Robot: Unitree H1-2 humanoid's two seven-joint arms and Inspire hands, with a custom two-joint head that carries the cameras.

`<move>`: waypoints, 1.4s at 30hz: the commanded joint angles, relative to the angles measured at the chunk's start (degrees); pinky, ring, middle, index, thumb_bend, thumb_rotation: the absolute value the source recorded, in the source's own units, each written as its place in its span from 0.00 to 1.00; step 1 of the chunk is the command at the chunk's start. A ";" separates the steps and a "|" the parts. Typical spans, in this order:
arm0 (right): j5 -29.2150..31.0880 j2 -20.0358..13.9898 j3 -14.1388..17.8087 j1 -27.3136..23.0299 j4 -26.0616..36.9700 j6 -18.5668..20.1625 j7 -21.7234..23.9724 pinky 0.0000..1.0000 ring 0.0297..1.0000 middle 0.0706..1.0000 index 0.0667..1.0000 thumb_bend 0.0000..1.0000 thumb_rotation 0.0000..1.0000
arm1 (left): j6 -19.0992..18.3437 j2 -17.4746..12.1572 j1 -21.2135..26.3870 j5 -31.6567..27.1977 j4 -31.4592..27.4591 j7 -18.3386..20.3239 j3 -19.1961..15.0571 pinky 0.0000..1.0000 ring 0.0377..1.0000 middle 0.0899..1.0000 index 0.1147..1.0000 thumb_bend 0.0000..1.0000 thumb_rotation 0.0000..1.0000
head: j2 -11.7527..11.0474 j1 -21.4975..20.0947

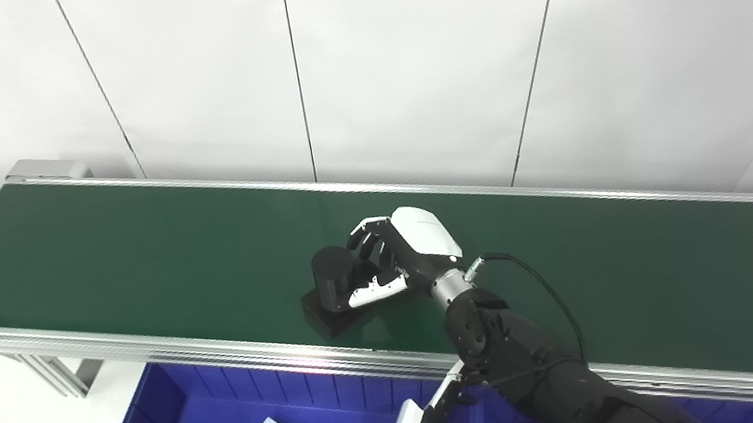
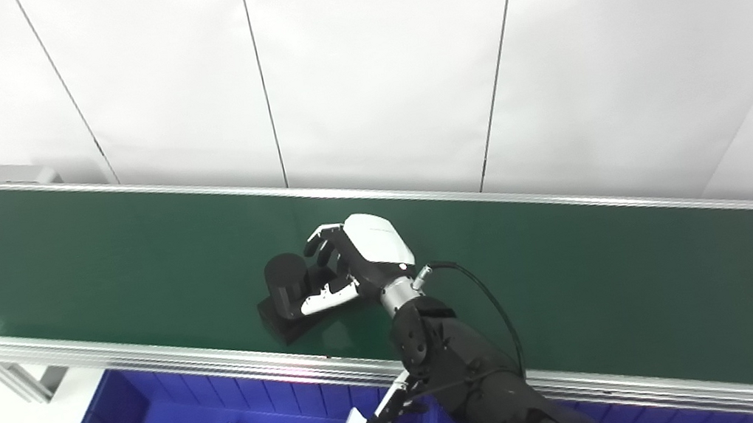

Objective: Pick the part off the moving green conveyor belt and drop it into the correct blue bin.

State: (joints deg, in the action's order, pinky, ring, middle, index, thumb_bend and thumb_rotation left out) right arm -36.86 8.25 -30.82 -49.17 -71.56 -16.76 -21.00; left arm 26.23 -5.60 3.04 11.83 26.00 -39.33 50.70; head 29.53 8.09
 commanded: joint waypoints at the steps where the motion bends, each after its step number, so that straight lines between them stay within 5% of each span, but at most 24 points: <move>1: -0.48 1.57 -0.52 -1.85 2.73 0.55 -1.16 0.32 0.41 0.53 0.59 0.79 0.40 | 0.70 0.19 1.36 1.18 -1.52 -0.66 0.35 0.74 0.84 0.90 0.92 0.92 0.96 | 0.07 -0.05; 12: -4.61 0.91 -5.09 -0.77 8.00 2.08 4.14 0.34 0.44 0.58 0.65 0.82 0.41 | 0.70 0.01 1.40 1.82 -1.16 -1.51 1.03 0.73 0.84 0.90 0.92 0.92 0.97 | 0.00 -0.19; 22: -8.68 0.95 -8.96 -1.73 9.87 2.03 4.43 0.31 0.40 0.54 0.65 0.81 0.40 | 0.70 -0.02 1.48 2.09 -1.06 -1.77 1.07 0.74 0.86 0.92 0.95 0.92 0.96 | -0.12 -0.33; 24: -8.66 1.25 -9.08 -2.11 9.19 1.89 4.53 0.33 0.42 0.53 0.60 0.72 0.30 | 0.70 0.02 1.50 2.02 -0.97 -1.81 1.01 0.76 0.87 0.93 0.95 0.92 0.97 | -0.19 -0.38; 25: -8.43 1.41 -8.92 -2.23 8.74 1.88 4.69 0.33 0.40 0.47 0.52 0.59 0.12 | 0.70 0.05 1.51 1.91 -0.98 -1.78 1.00 0.76 0.87 0.94 0.96 0.92 0.97 | -0.11 -0.40; 28: -7.59 1.90 -7.99 -2.21 7.47 2.23 4.02 0.31 0.40 0.47 0.50 0.52 0.03 | 0.70 0.22 1.40 1.96 -0.91 -1.58 0.65 0.75 0.86 0.93 0.95 0.93 0.97 | -0.07 -0.34; 42: -6.68 0.12 -6.95 -1.56 8.05 0.35 2.11 0.31 0.42 0.49 0.48 0.49 0.00 | 0.70 0.12 1.87 1.84 -0.54 -1.71 1.21 0.74 0.85 0.92 0.96 0.92 0.96 | -0.42 -0.95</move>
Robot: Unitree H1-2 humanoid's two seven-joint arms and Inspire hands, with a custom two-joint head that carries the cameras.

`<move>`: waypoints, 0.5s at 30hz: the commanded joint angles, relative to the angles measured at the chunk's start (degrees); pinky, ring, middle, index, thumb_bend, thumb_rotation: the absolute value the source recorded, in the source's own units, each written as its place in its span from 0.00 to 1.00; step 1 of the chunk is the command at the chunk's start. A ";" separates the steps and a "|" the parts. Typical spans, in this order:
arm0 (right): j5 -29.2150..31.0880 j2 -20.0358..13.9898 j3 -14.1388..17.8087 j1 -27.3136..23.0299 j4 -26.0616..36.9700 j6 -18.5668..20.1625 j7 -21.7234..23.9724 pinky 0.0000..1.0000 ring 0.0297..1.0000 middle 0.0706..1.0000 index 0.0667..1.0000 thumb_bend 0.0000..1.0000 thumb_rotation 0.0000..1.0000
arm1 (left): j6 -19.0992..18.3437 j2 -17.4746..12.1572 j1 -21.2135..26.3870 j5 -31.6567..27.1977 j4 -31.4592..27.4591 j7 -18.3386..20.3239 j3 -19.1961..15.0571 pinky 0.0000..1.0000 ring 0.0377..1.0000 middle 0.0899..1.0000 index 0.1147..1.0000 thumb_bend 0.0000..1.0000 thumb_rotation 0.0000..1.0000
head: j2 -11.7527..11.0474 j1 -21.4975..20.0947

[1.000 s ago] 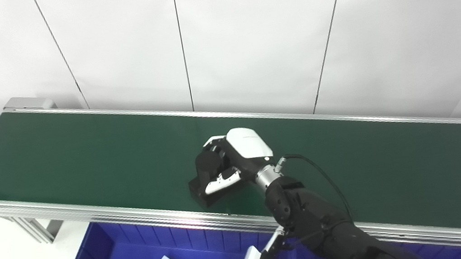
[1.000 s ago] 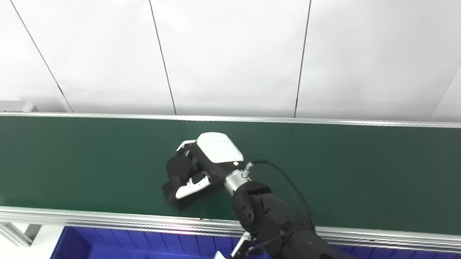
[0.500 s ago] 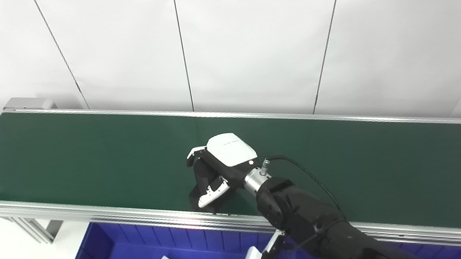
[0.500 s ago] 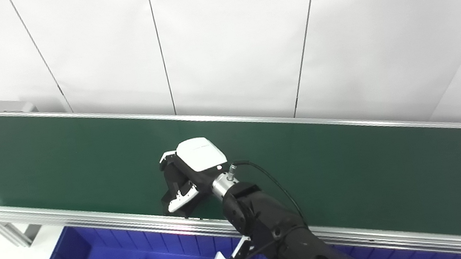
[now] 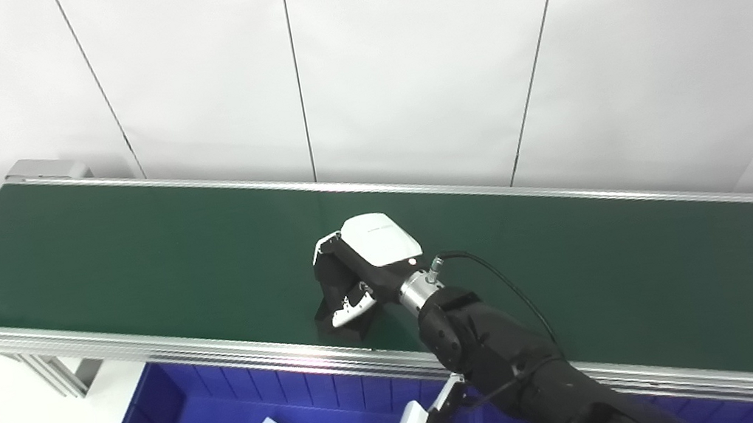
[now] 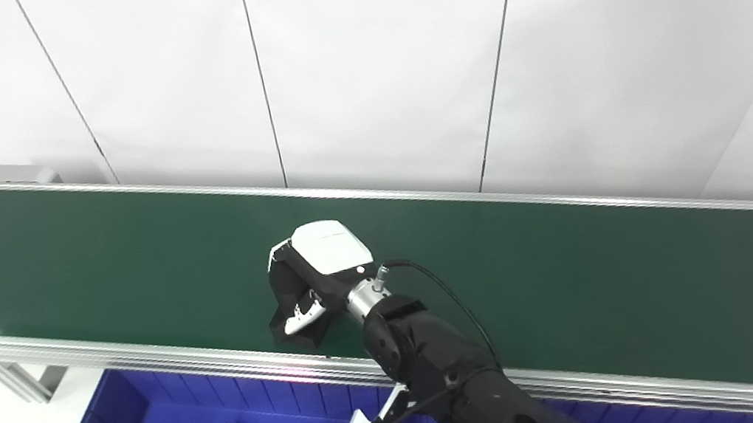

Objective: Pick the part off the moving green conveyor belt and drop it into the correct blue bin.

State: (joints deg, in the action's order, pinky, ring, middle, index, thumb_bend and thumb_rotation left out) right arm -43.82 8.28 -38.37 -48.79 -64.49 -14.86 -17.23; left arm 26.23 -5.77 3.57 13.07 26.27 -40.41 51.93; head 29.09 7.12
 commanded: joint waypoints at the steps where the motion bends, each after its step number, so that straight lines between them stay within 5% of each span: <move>1: 0.44 -0.06 0.72 -1.88 1.15 -1.81 -1.71 0.33 0.42 0.49 0.48 0.50 0.00 | 0.70 0.32 1.36 0.58 -0.73 -0.68 0.00 0.74 0.85 0.93 0.96 0.92 0.96 | -0.02 -0.11; 7: 1.53 -2.71 1.94 -0.28 6.32 -3.77 -1.02 0.35 0.42 0.47 0.47 0.50 0.00 | 0.70 0.39 1.41 -0.95 -0.73 0.37 0.00 0.72 0.81 0.87 0.97 0.92 0.93 | -0.11 -0.87; 15: 4.12 -8.60 6.28 5.88 24.43 -2.26 4.12 0.35 0.41 0.46 0.47 0.50 0.00 | 0.70 -0.06 1.42 -1.97 -0.64 1.87 -0.33 0.79 0.82 0.82 0.98 0.92 0.92 | -0.31 -2.68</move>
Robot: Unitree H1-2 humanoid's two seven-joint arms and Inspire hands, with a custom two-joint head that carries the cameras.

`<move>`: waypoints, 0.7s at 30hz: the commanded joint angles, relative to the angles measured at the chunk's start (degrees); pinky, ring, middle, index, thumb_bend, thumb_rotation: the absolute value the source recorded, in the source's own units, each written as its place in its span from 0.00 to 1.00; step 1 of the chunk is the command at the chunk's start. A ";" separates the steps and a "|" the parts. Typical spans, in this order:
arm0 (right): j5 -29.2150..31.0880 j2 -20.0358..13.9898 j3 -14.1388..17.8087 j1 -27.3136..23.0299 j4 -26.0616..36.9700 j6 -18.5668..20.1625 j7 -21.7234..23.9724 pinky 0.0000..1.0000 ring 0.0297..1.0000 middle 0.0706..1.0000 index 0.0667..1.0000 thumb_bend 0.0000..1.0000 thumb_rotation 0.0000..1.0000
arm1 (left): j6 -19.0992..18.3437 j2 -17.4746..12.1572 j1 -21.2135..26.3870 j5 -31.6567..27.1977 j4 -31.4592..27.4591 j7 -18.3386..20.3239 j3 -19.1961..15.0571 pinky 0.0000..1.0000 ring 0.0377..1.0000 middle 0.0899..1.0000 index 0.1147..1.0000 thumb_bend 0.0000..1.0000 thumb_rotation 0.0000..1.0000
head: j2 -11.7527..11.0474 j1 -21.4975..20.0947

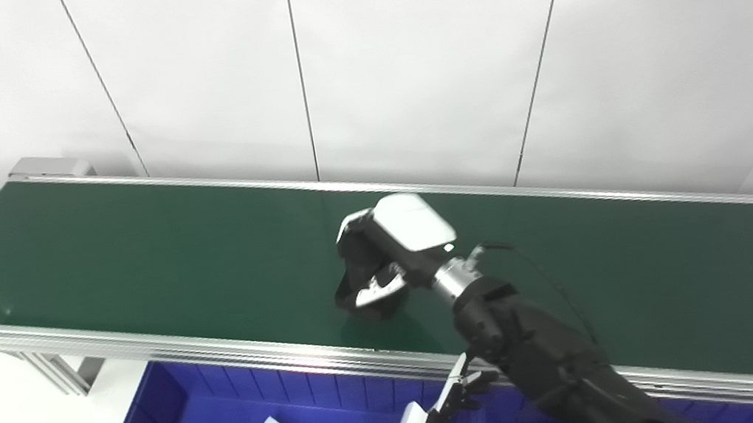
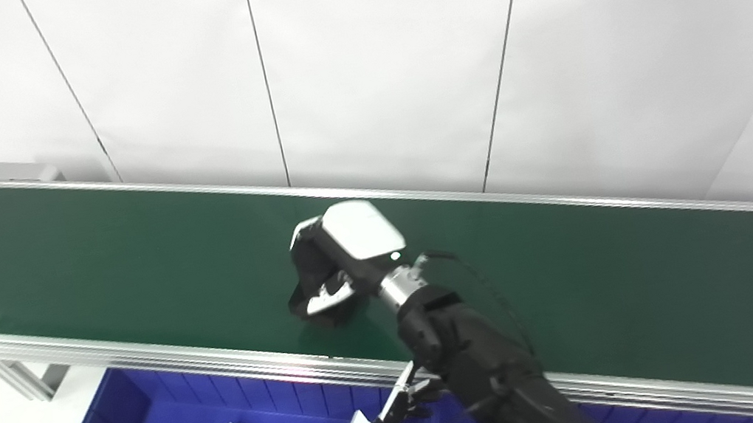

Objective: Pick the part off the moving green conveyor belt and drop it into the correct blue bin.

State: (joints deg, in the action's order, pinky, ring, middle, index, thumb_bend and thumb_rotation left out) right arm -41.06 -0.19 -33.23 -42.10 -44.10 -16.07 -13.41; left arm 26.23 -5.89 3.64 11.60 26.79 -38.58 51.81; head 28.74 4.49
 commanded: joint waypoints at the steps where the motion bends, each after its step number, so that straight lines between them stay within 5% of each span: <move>1: 1.80 -0.71 1.87 0.14 6.63 -0.51 1.13 0.35 0.42 0.49 0.46 0.50 0.00 | 0.70 -0.03 1.27 -0.63 -1.26 0.29 -0.34 0.80 0.82 0.82 0.98 0.93 0.92 | 0.07 -0.72; 13: 3.73 -5.30 8.70 7.97 27.83 2.90 9.06 0.43 0.36 0.40 0.50 0.50 0.00 | 0.70 -1.14 -1.02 -2.78 -4.23 4.69 -3.92 0.83 0.83 0.83 0.99 0.99 0.93 | 1.22 -9.60; 21: 3.51 -9.41 13.07 13.93 36.08 2.59 9.58 0.34 0.38 0.43 0.52 0.49 0.00 | 0.70 -2.94 -1.96 -3.40 -7.96 6.83 -6.65 0.80 0.84 0.84 1.00 0.98 0.99 | 4.87 -17.38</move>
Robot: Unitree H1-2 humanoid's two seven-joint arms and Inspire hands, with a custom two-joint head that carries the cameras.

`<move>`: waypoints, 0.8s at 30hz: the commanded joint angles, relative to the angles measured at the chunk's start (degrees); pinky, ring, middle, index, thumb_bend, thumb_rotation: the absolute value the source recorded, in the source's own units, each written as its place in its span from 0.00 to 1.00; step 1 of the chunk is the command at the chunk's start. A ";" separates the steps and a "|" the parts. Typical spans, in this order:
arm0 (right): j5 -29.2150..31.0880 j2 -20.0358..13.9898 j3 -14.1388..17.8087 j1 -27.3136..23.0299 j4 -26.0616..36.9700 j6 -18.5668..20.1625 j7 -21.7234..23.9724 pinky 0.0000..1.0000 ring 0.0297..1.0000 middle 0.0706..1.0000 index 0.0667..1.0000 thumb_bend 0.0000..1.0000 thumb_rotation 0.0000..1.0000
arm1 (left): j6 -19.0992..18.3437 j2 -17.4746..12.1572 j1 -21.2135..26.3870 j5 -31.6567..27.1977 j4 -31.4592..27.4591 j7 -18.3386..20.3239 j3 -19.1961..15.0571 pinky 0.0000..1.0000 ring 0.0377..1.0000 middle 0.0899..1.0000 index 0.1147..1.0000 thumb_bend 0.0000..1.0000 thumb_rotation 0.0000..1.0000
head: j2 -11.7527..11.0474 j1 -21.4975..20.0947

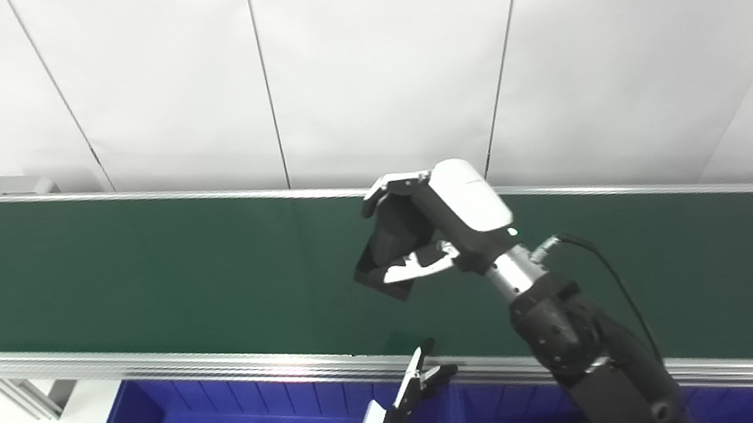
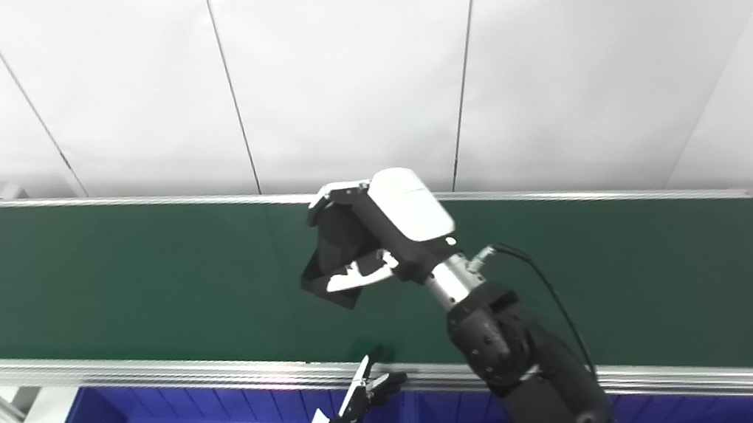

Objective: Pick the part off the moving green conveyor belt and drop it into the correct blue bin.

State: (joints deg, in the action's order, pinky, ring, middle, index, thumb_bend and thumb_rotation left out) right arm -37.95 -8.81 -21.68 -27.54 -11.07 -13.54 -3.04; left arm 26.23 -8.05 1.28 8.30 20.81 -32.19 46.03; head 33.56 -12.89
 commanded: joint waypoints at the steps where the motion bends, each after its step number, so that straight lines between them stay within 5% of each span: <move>1: 0.54 -1.17 2.33 0.30 4.25 0.51 -0.72 0.33 0.38 0.45 0.52 0.49 0.00 | 0.69 -1.13 0.19 -0.43 -2.55 1.15 -1.46 0.81 0.85 0.84 1.00 0.99 1.00 | 0.53 -1.02; 14: -0.22 -3.85 9.70 10.43 18.71 7.52 2.57 0.33 0.37 0.43 0.52 0.49 0.00 | 0.69 -3.35 -4.01 -5.68 -11.48 16.42 -13.33 0.83 0.84 0.84 1.00 0.97 0.98 | 5.12 -10.63; 24: 0.53 -6.93 14.98 18.03 27.71 10.83 5.59 0.33 0.39 0.46 0.52 0.49 0.00 | 0.67 -1.23 -5.88 -7.05 -18.40 24.18 -21.87 0.74 0.82 0.82 0.99 0.94 0.97 | 8.84 -12.95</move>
State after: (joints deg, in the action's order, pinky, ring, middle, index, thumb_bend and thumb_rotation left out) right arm -38.07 -14.99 -7.77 -8.65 13.29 -3.56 2.46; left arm 26.07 -10.19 -5.06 1.68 4.65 -9.78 24.94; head 42.36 -25.84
